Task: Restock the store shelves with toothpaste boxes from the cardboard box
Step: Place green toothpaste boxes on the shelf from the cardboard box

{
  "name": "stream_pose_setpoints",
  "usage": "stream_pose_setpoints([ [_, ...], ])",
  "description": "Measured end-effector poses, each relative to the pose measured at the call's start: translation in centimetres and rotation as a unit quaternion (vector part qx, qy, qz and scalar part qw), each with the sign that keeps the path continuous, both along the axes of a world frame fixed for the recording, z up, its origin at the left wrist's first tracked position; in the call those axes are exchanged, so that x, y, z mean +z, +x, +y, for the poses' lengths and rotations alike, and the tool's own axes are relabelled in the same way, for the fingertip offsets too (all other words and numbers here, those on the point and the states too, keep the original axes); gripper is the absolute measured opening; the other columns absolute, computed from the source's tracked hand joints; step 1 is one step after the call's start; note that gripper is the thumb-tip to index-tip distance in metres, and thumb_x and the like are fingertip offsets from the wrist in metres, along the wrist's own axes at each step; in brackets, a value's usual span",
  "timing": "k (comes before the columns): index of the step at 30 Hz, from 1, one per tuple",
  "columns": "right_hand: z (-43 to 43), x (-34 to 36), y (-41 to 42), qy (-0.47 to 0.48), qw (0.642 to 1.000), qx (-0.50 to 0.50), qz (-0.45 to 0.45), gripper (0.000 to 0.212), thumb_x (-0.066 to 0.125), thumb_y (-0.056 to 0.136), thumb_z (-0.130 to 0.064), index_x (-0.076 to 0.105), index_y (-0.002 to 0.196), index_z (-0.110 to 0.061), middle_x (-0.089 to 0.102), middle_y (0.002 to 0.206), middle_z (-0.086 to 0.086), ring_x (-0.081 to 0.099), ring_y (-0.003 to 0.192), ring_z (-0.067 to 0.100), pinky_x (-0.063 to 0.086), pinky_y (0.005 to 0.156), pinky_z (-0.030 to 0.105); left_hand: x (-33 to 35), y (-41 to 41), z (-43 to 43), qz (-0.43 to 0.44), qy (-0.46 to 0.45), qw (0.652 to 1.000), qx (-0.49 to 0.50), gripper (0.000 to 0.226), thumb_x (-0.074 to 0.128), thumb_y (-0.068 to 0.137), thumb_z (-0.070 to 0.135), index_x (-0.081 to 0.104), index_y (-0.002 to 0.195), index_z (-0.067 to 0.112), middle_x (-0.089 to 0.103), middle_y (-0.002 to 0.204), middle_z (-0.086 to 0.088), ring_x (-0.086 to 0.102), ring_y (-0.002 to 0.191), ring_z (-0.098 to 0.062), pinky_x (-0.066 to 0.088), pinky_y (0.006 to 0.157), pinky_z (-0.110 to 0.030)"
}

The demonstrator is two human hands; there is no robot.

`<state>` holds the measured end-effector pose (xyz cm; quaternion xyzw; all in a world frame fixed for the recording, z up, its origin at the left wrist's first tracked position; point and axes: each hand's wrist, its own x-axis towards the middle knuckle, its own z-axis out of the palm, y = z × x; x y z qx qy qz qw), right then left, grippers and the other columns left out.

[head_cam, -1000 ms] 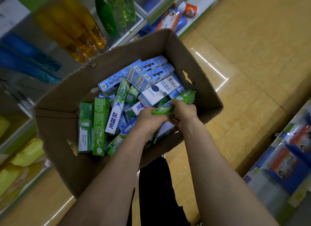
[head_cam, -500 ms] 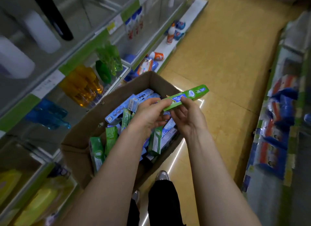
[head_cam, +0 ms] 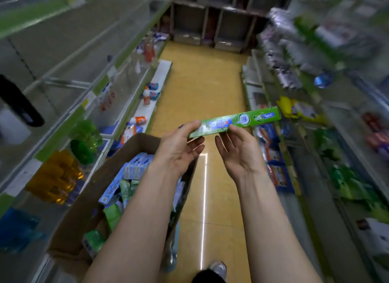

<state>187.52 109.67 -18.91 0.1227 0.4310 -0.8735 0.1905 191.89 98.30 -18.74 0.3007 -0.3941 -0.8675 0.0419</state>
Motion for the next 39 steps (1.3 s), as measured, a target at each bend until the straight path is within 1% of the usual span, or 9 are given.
stream_pose_setpoints([
  [5,5.9,3.1,2.2,-0.015,0.997,-0.060,0.048,0.016,0.053,0.091,-0.003,0.062,0.095,-0.014,0.067,0.089,-0.001,0.063,0.082,0.010,0.050,0.087,0.029,2.5,-0.1,4.9,0.035,0.012,0.997,-0.067,0.012,0.071,0.081,0.019,0.060,0.081,0.018,0.062,0.082,-0.001,0.060,0.067,-0.014,0.049,0.060,-0.026],
  [10,13.6,5.3,4.4,-0.041,0.987,-0.129,0.087,0.028,0.054,0.090,-0.003,0.058,0.117,-0.008,0.067,0.096,0.005,0.064,0.088,0.014,0.056,0.076,0.025,5.7,0.8,12.1,0.080,-0.001,0.986,-0.146,0.011,0.070,0.082,0.020,0.061,0.087,0.017,0.062,0.079,0.000,0.060,0.063,-0.012,0.050,0.064,-0.026],
  [16,23.8,7.8,9.1,-0.045,0.968,-0.207,0.131,0.035,0.055,0.089,-0.002,0.057,0.124,-0.001,0.069,0.103,0.011,0.067,0.091,0.019,0.053,0.091,0.036,8.4,3.8,22.7,0.117,0.012,0.967,-0.228,0.008,0.066,0.085,0.018,0.062,0.078,0.019,0.064,0.066,0.003,0.057,0.061,-0.012,0.047,0.063,-0.025],
  [18,27.1,8.6,11.1,-0.044,0.959,-0.236,0.149,0.023,0.052,0.091,0.000,0.060,0.112,-0.004,0.071,0.090,0.009,0.069,0.081,0.016,0.058,0.079,0.031,8.9,5.2,26.0,0.123,0.018,0.959,-0.254,0.004,0.066,0.086,0.019,0.063,0.083,0.018,0.064,0.071,0.001,0.057,0.063,-0.012,0.047,0.064,-0.025],
  [20,30.0,9.0,13.1,-0.041,0.951,-0.261,0.161,0.028,0.052,0.091,0.001,0.058,0.117,-0.004,0.070,0.093,0.009,0.069,0.077,0.014,0.058,0.067,0.025,9.3,6.6,29.0,0.129,0.018,0.953,-0.273,0.002,0.066,0.085,0.019,0.064,0.085,0.018,0.064,0.074,0.000,0.058,0.064,-0.012,0.048,0.063,-0.025],
  [23,34.0,9.7,16.1,-0.040,0.939,-0.295,0.174,0.040,0.052,0.090,0.002,0.051,0.130,-0.002,0.066,0.104,0.013,0.068,0.080,0.015,0.058,0.069,0.024,10.0,8.8,33.2,0.136,0.019,0.944,-0.301,0.003,0.064,0.086,0.018,0.063,0.084,0.017,0.063,0.073,0.000,0.057,0.064,-0.012,0.047,0.063,-0.026],
  [27,39.1,11.1,19.7,-0.033,0.921,-0.343,0.182,0.009,0.051,0.094,-0.009,0.058,0.098,-0.011,0.068,0.085,0.005,0.067,0.077,0.015,0.057,0.071,0.027,11.1,11.4,38.4,0.141,0.037,0.930,-0.337,0.003,0.063,0.086,0.016,0.062,0.083,0.016,0.061,0.074,-0.002,0.056,0.068,-0.014,0.046,0.066,-0.027],
  [32,45.2,13.0,24.3,-0.030,0.879,-0.440,0.184,0.020,0.054,0.094,-0.035,0.060,0.096,-0.016,0.066,0.092,0.006,0.064,0.089,0.019,0.056,0.079,0.036,12.4,13.7,43.8,0.165,0.043,0.910,-0.378,0.007,0.060,0.086,0.012,0.058,0.085,0.018,0.061,0.074,-0.002,0.055,0.068,-0.015,0.047,0.064,-0.027],
  [39,50.6,13.6,28.1,0.006,0.820,-0.550,0.161,0.009,0.060,0.092,-0.022,0.061,0.085,-0.016,0.066,0.075,0.001,0.062,0.077,0.014,0.052,0.062,0.028,13.0,15.2,50.4,0.182,0.055,0.887,-0.420,0.023,0.054,0.086,0.004,0.055,0.107,0.012,0.063,0.084,-0.006,0.058,0.071,-0.015,0.049,0.066,-0.028],
])
